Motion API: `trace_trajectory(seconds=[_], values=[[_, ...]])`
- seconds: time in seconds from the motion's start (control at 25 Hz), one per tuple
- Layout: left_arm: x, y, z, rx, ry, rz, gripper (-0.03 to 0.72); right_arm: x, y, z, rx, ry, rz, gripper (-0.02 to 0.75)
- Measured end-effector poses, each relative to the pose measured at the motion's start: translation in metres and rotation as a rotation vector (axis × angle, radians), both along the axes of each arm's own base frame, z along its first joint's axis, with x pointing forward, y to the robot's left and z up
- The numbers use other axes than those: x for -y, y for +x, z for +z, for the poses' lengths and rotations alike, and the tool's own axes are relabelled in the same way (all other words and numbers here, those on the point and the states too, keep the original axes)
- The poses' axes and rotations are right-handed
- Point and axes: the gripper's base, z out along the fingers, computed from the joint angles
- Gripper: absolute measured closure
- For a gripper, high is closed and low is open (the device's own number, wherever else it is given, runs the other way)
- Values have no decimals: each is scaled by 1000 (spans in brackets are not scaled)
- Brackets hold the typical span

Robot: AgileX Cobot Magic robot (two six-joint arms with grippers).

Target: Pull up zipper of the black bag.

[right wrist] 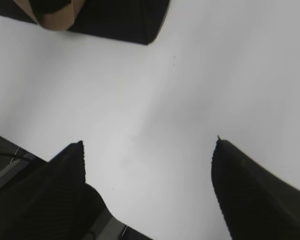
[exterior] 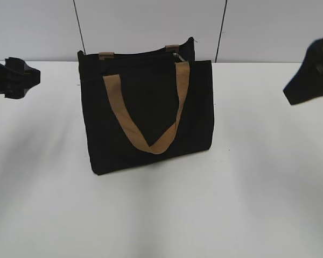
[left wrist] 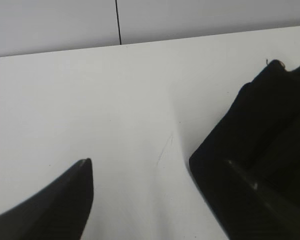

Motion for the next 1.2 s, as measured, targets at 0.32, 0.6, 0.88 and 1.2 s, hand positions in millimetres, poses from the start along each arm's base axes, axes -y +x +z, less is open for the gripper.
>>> trace_trajectory(seconds=[0.32, 0.6, 0.88, 1.2], values=[[21, 0, -21, -51, 110, -11, 112, 14, -48, -26, -26, 2, -24, 142], [32, -13, -26, -190, 260, 28, 163, 19, -64, -28, -4, 14, -32, 142], [37, -55, 29, -198, 141, -52, 163, 22, -75, -20, 42, 26, -26, 142], [-1, -139, 70, -345, 75, -143, 162, 33, -113, -10, 169, 61, -17, 142]])
